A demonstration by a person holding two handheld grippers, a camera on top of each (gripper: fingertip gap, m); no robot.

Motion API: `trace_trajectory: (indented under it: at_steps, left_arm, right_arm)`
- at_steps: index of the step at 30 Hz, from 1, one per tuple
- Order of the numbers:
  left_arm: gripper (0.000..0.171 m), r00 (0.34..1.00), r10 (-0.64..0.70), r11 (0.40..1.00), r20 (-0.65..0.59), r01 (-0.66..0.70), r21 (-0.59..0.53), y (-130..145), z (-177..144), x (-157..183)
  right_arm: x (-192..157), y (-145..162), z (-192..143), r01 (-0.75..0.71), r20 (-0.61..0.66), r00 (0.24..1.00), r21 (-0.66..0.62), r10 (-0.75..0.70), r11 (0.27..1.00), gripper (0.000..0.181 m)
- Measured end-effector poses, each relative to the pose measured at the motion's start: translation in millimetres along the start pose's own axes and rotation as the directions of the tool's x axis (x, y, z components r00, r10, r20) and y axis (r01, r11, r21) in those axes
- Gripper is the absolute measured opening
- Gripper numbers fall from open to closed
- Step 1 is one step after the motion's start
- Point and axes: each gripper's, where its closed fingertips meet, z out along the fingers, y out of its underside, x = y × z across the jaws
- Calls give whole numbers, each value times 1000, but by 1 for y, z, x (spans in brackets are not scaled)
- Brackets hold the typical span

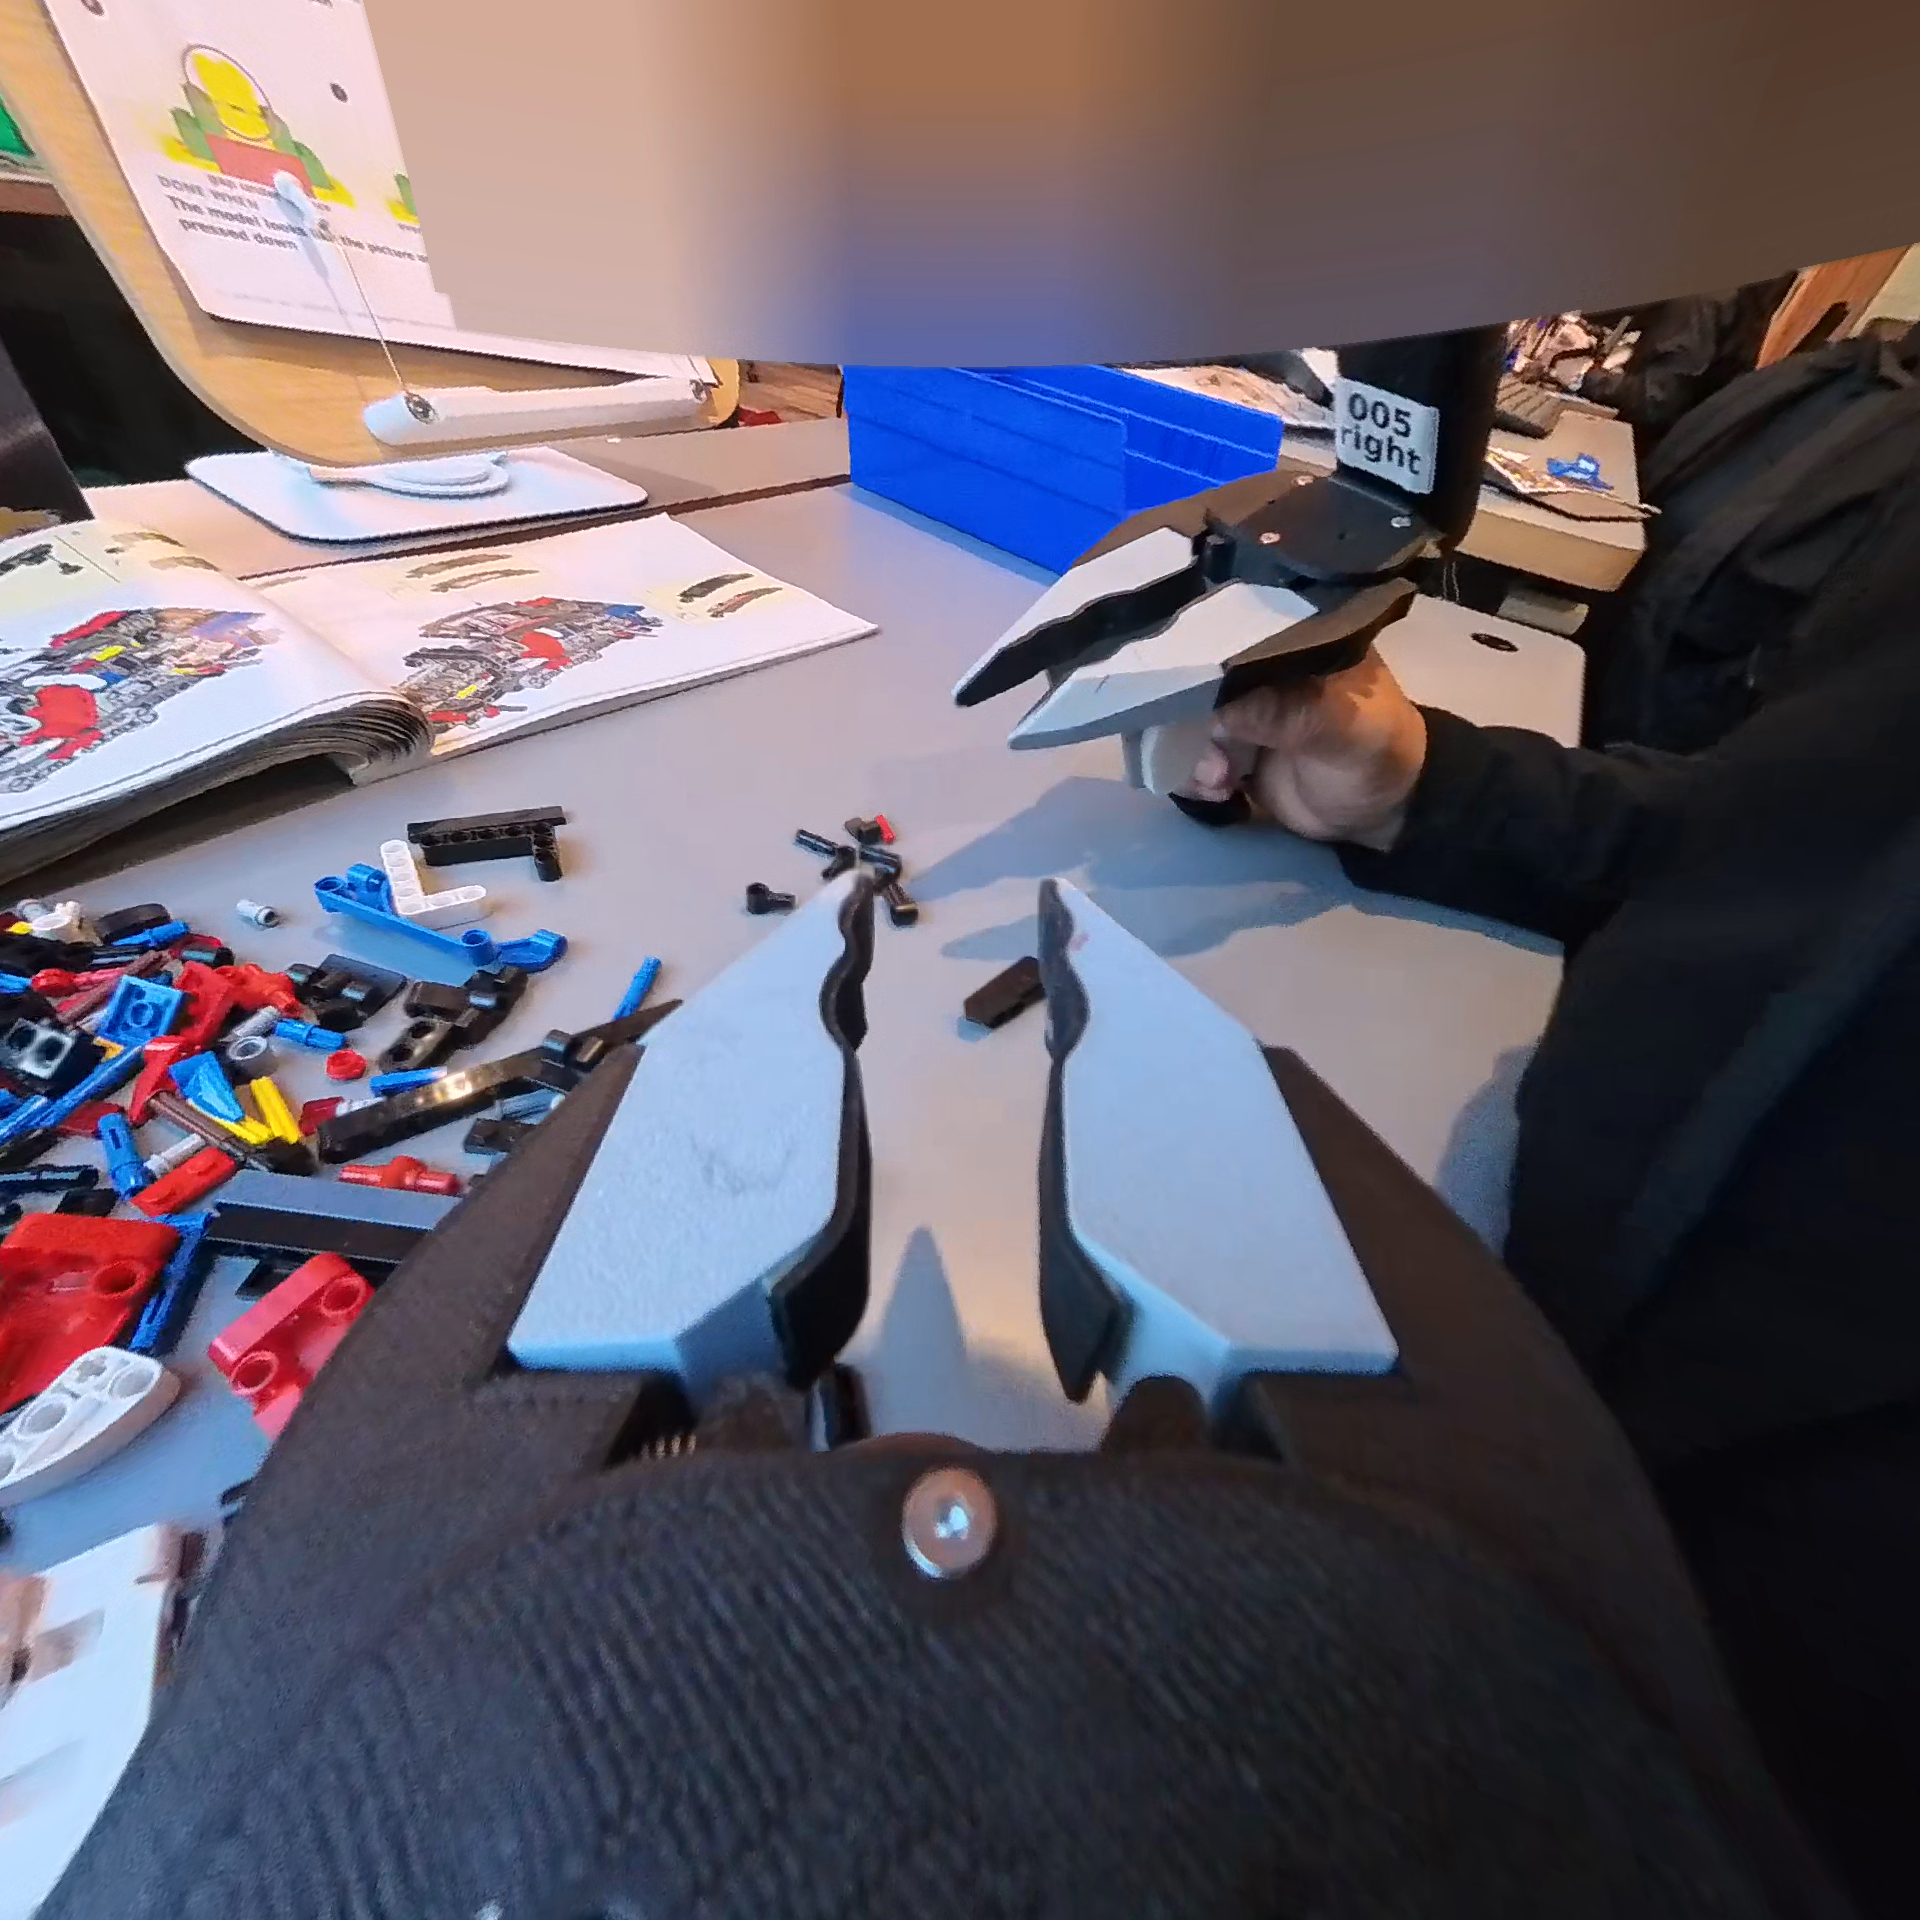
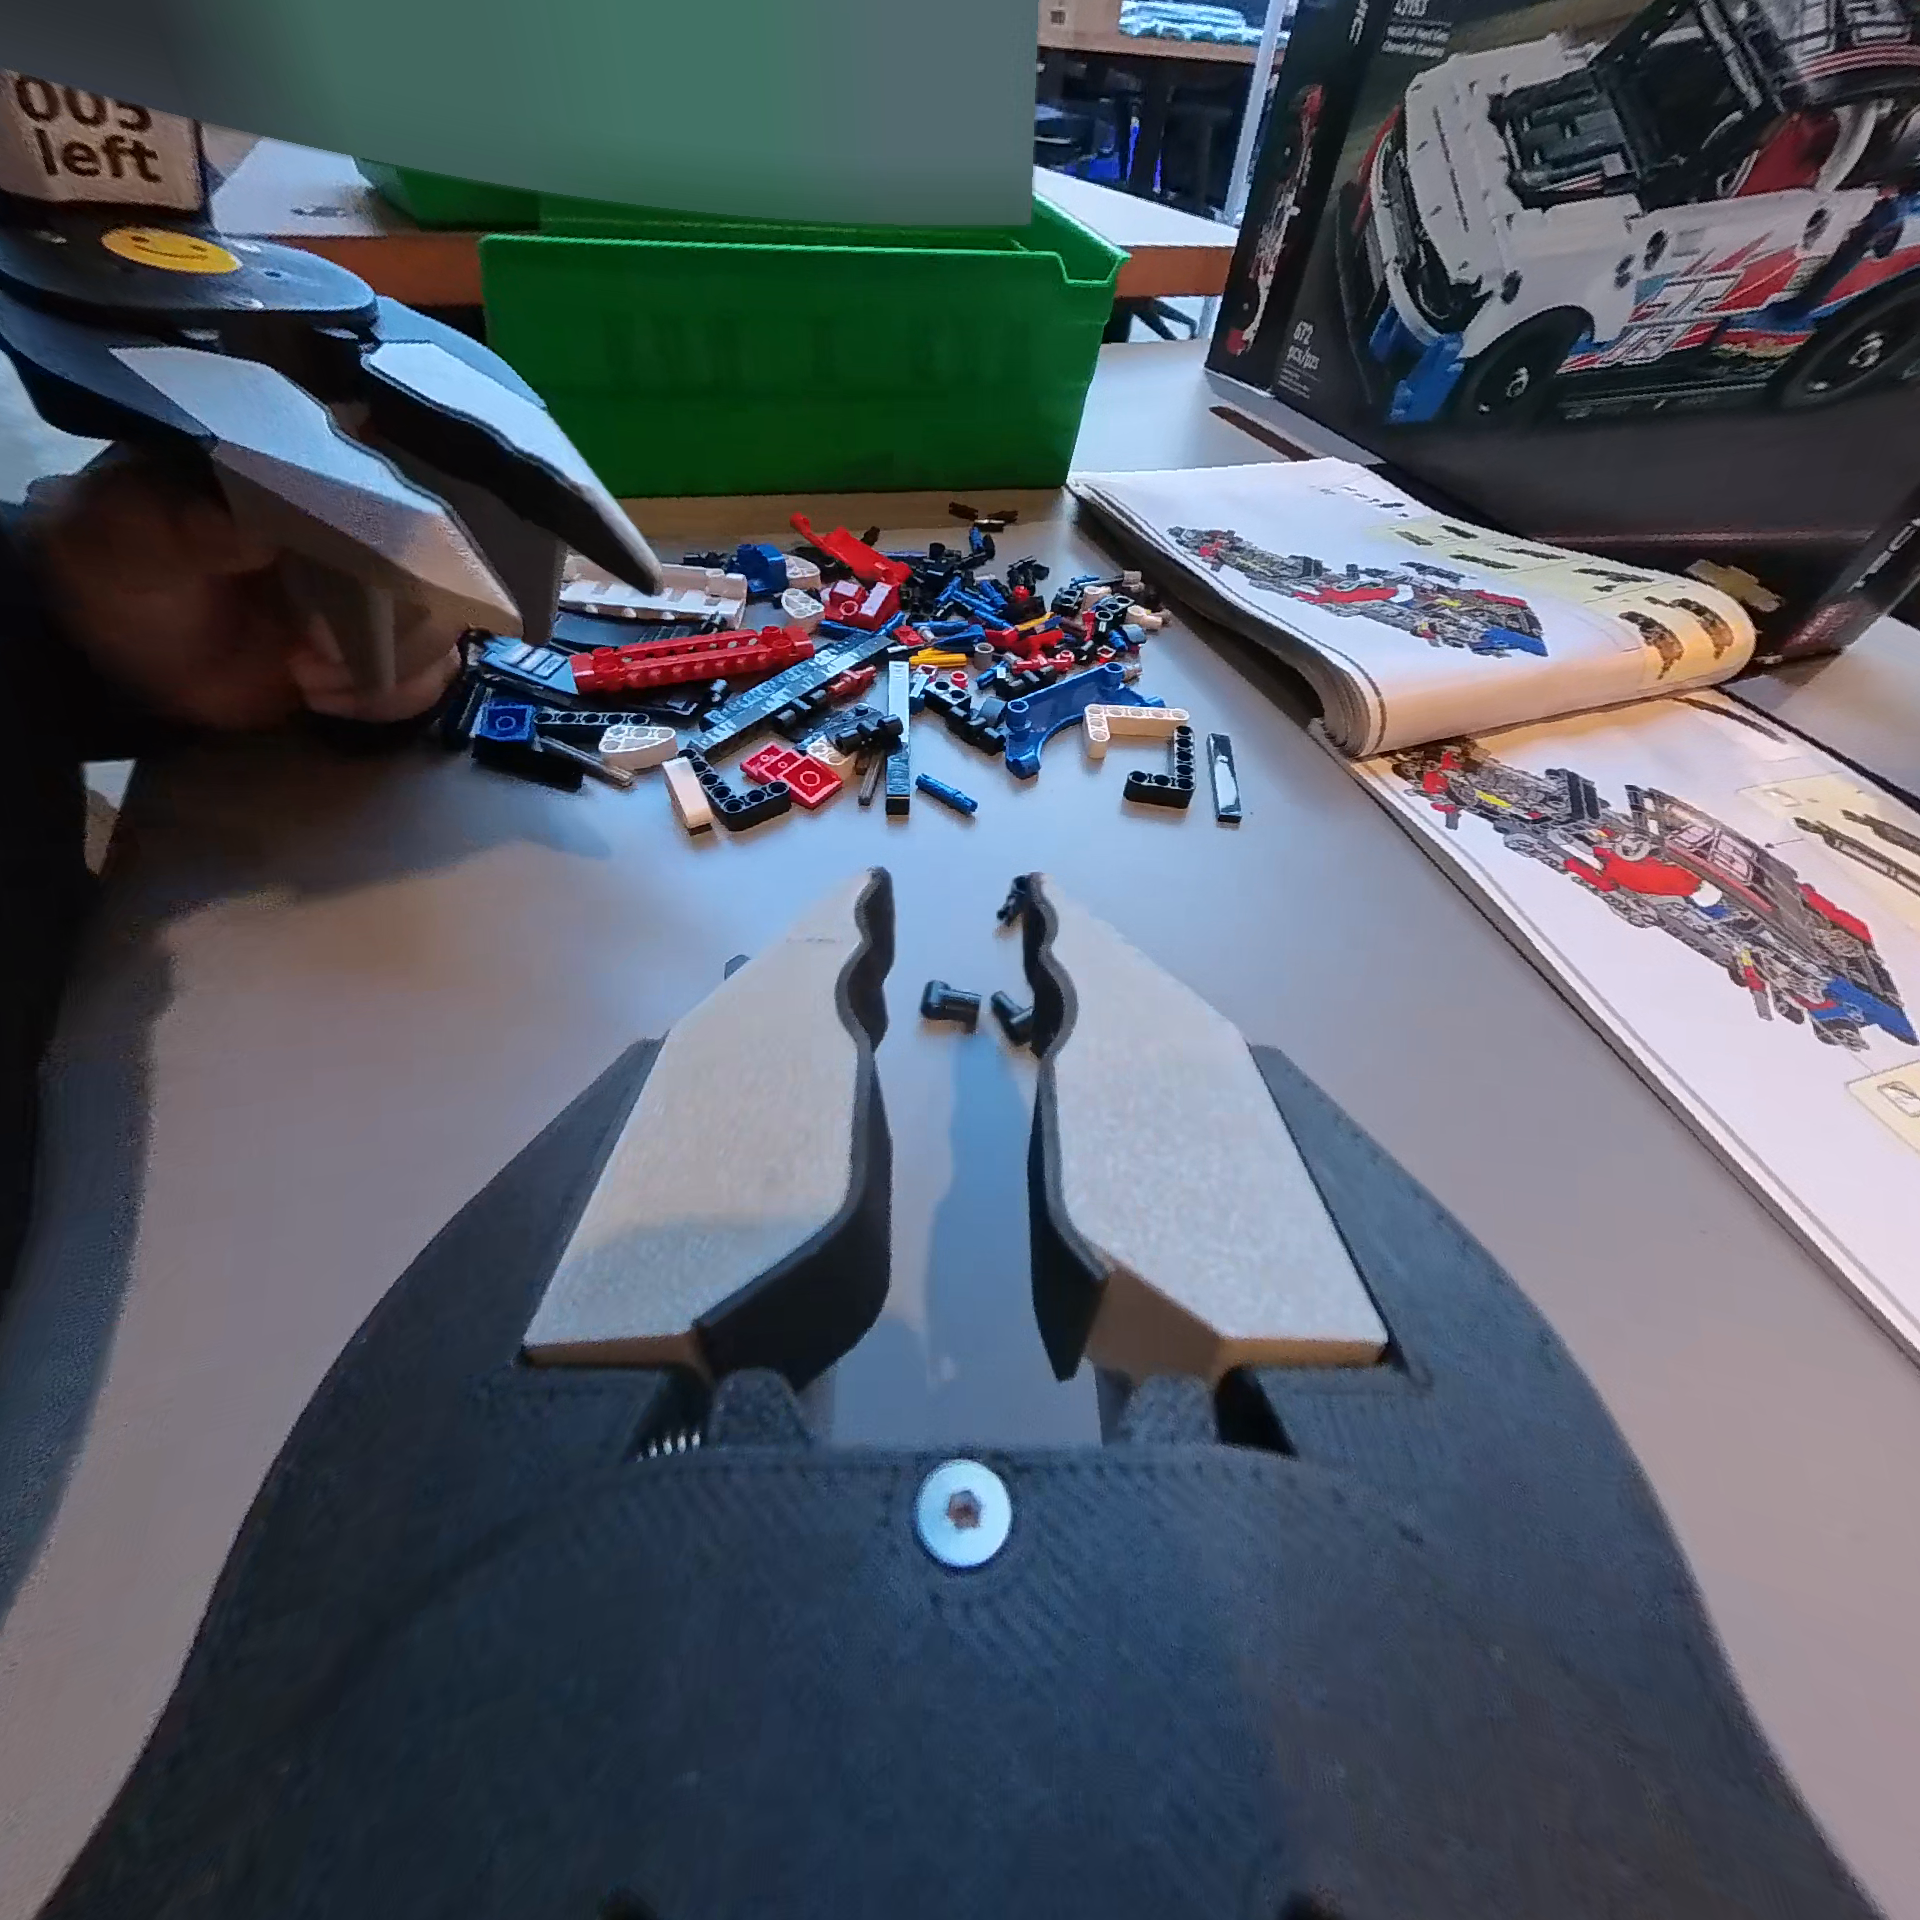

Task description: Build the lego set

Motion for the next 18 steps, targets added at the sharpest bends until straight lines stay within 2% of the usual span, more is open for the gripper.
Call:
trace_trajectory:
  at_steps: [8, 18]
  left_arm:
    - [28, 999, -42, 999, 0, 42, 14, -2, 0, -6]
    - [28, 1000, -3, 1000, 9, 3, 14, -2, 1, -3]
  right_arm:
    - [2, -3, 0, -8, 8, 1000, 21, 8, 1000, 19]
    - [-1, -6, 0, 11, 3, 1000, 37, -11, 999, 19]
